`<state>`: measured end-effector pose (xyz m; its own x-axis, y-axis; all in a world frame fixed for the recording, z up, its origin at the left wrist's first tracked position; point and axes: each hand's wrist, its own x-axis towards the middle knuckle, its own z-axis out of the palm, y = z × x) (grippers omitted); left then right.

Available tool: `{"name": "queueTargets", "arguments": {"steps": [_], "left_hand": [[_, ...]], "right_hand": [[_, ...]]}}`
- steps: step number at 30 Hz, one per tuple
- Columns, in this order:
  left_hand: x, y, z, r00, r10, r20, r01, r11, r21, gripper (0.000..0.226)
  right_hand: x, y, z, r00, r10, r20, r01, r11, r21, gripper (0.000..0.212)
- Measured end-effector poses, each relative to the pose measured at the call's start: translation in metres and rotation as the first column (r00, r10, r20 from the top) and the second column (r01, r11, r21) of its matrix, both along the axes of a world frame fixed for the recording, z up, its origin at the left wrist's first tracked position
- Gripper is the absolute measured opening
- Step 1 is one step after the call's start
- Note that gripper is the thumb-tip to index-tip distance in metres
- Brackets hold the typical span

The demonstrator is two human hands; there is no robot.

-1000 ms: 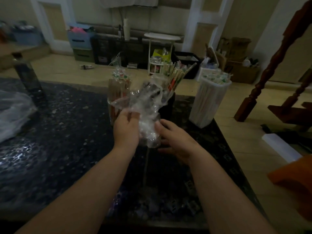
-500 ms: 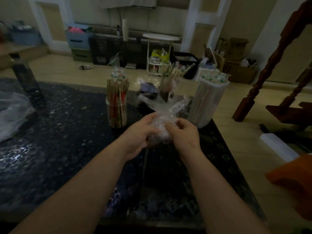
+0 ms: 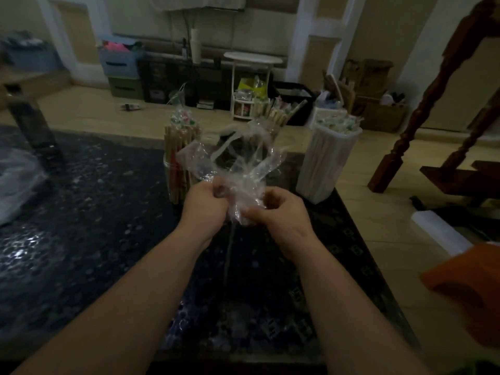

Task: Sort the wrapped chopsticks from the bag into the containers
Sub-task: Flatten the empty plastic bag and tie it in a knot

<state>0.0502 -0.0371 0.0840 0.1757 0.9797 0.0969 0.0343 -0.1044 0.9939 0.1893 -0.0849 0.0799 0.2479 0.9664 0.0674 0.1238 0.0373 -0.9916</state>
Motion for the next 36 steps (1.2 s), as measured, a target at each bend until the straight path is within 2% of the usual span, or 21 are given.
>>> {"name": "queueTargets", "arguments": {"steps": [4,7,12,21,31,36], "left_hand": [[0.005,-0.001,0.001,0.999,-0.026,0.043,0.026,1.0,0.008,0.04],[0.009,-0.005,0.005,0.988,-0.054,0.141,0.054,0.999,0.004,0.045],[0.011,-0.013,0.024,0.968,-0.021,0.249,0.018,1.0,0.013,0.052],[0.041,-0.04,0.031,0.958,0.013,0.286,-0.01,1.0,-0.01,0.033],[0.122,-0.081,0.022,0.962,-0.118,0.247,0.121,0.993,0.003,0.029],[0.169,-0.112,0.015,0.952,-0.191,0.238,0.204,0.979,-0.029,0.03]], "right_hand": [[-0.003,-0.002,0.003,0.989,-0.133,0.064,0.13,0.991,0.042,0.021],[0.0,-0.006,0.008,0.968,-0.225,0.112,0.215,0.972,0.089,0.016],[0.01,-0.015,0.025,0.948,-0.299,0.11,0.283,0.948,0.143,0.011],[0.043,-0.056,0.045,0.903,-0.381,0.198,0.348,0.919,0.185,0.017],[0.111,-0.129,0.041,0.84,-0.505,0.195,0.479,0.862,0.167,0.011],[0.149,-0.169,0.03,0.785,-0.587,0.198,0.567,0.809,0.153,0.018]]}}
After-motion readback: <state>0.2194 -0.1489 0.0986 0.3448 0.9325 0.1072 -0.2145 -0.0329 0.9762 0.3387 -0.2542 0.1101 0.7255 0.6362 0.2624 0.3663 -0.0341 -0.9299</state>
